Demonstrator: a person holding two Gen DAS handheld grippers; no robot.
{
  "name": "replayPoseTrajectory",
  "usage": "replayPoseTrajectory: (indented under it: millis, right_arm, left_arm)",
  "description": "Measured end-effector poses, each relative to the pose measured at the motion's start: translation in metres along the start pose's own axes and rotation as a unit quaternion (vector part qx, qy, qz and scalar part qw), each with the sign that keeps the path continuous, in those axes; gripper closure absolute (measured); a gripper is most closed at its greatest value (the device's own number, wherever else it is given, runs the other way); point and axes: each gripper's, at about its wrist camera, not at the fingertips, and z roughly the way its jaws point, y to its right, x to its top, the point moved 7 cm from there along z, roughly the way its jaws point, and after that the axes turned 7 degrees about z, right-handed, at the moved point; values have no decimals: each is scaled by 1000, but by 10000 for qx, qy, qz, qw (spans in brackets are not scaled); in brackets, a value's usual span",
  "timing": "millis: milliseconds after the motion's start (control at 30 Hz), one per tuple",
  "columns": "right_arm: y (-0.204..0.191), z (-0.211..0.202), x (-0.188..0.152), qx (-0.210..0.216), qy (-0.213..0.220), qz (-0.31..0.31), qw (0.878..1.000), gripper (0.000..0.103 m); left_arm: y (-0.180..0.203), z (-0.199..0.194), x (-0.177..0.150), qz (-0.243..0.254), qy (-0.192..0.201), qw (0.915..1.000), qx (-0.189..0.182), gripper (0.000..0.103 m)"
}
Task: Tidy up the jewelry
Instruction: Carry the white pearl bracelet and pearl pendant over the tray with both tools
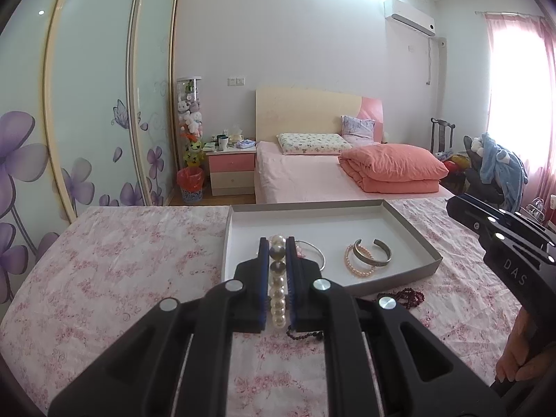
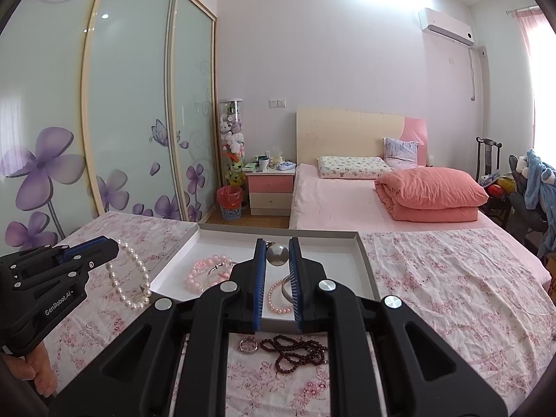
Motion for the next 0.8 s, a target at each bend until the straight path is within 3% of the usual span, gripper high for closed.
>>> replayPoseTrajectory:
  millis: [400, 800]
  right_arm:
    - [7, 36, 11, -40, 20, 21, 10000, 89]
    - [22, 109, -3, 27, -568, 234, 9981, 89]
  left_arm:
    - [3, 41, 20, -22, -40, 9999, -97, 93]
    - [12, 112, 24, -43, -344, 9989, -330, 93]
